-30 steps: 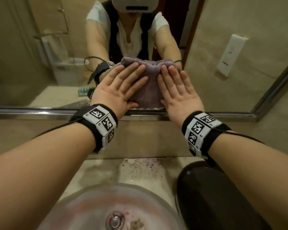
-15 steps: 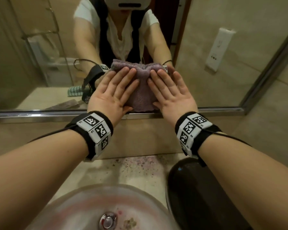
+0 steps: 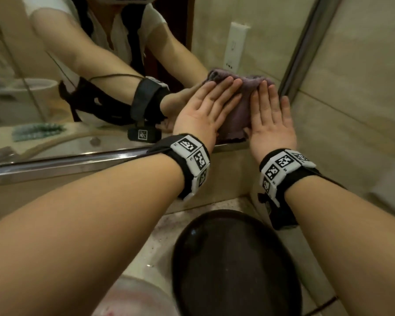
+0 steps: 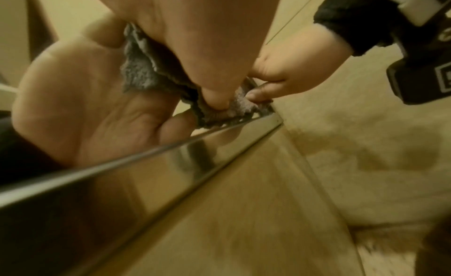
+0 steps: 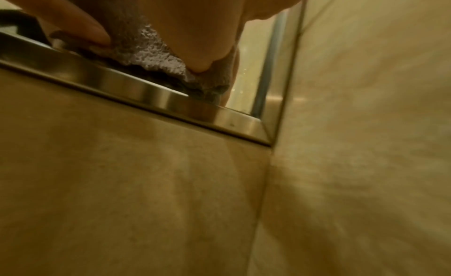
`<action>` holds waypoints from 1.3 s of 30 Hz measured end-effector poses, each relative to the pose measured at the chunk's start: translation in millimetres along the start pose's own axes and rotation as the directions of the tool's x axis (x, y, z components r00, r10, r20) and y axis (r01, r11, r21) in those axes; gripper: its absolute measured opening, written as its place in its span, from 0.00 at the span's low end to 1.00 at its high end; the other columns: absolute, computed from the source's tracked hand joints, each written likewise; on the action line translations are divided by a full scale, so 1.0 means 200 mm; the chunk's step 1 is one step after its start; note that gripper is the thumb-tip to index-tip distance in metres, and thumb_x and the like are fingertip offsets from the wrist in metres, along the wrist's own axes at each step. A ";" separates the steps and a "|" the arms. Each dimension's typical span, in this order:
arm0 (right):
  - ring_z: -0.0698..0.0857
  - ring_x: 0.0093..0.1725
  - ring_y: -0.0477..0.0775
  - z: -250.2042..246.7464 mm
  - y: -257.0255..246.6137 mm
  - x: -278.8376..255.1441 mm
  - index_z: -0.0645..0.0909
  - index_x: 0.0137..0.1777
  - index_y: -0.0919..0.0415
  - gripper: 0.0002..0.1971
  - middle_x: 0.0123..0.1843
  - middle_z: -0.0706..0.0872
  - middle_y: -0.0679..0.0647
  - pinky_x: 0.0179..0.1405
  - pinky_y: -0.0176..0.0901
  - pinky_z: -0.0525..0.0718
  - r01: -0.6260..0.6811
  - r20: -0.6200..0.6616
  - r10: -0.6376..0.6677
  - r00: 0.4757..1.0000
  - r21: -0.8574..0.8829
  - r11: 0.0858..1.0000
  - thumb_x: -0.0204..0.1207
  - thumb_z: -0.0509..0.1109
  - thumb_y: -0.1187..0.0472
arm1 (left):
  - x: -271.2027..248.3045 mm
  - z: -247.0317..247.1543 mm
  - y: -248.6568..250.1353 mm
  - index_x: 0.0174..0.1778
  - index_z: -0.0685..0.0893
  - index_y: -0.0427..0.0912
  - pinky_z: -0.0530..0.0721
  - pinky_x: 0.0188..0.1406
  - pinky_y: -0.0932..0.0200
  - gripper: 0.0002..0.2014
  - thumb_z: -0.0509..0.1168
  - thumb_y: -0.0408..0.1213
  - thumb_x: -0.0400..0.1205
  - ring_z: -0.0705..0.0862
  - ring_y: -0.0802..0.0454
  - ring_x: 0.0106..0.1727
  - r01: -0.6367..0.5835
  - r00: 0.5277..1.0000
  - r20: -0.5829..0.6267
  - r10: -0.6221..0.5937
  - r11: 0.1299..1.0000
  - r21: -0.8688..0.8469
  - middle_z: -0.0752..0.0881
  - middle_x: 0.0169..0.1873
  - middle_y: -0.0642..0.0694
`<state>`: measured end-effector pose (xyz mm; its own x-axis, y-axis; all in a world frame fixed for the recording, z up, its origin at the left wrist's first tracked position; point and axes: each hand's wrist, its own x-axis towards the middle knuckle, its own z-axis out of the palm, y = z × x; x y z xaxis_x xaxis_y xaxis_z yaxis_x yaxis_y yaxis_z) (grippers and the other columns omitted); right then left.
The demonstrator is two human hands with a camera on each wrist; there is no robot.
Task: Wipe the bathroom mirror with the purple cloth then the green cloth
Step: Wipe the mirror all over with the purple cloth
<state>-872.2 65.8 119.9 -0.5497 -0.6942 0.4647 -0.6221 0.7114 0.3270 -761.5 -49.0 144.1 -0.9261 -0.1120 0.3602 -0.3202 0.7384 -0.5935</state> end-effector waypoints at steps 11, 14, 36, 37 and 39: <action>0.50 0.82 0.65 0.02 0.09 -0.10 0.56 0.80 0.72 0.30 0.82 0.52 0.67 0.77 0.50 0.38 0.004 0.020 -0.007 1.000 0.173 0.985 0.80 0.61 0.65 | 0.04 -0.01 0.17 0.81 0.40 0.34 0.34 0.76 0.50 0.29 0.39 0.37 0.85 0.42 0.42 0.83 -0.149 0.989 -0.014 0.148 0.987 -0.065 0.42 0.82 0.37; 0.53 0.82 0.62 0.06 0.06 -0.17 0.57 0.81 0.67 0.28 0.82 0.55 0.64 0.80 0.46 0.45 0.035 0.157 -0.061 0.986 0.163 0.986 0.83 0.58 0.61 | -0.03 0.01 0.19 0.80 0.61 0.37 0.55 0.79 0.52 0.27 0.41 0.34 0.83 0.62 0.44 0.80 -0.222 0.975 -0.041 0.218 0.963 -0.151 0.62 0.80 0.39; 0.77 0.63 0.53 -0.18 0.04 0.00 0.80 0.62 0.50 0.16 0.63 0.77 0.53 0.59 0.47 0.68 0.226 0.528 -0.165 0.833 -0.053 0.973 0.74 0.70 0.51 | -0.03 -0.11 0.16 0.81 0.58 0.42 0.71 0.69 0.47 0.24 0.48 0.33 0.87 0.67 0.43 0.76 -0.054 0.936 0.293 0.193 0.904 -0.423 0.59 0.81 0.47; 0.77 0.62 0.53 -0.19 0.03 0.00 0.80 0.61 0.50 0.16 0.62 0.77 0.53 0.58 0.46 0.69 0.239 0.522 -0.181 0.833 -0.045 0.970 0.73 0.70 0.51 | -0.04 -0.11 0.16 0.81 0.58 0.42 0.71 0.68 0.47 0.24 0.49 0.32 0.87 0.68 0.43 0.76 -0.046 0.936 0.297 0.188 0.903 -0.427 0.59 0.81 0.47; 0.78 0.61 0.53 -0.21 0.00 0.00 0.80 0.61 0.51 0.18 0.61 0.78 0.53 0.56 0.46 0.69 0.263 0.513 -0.210 0.832 -0.032 0.964 0.72 0.71 0.49 | -0.07 -0.09 0.13 0.82 0.57 0.43 0.72 0.70 0.47 0.25 0.50 0.31 0.86 0.67 0.43 0.76 -0.020 0.934 0.312 0.171 0.902 -0.432 0.58 0.81 0.48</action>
<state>-849.2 71.0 154.3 -0.6131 -0.7831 -0.1044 -0.7264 0.5068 0.4643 -752.8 -16.3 136.2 -0.9824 -0.1864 0.0104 -0.1837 0.9552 -0.2320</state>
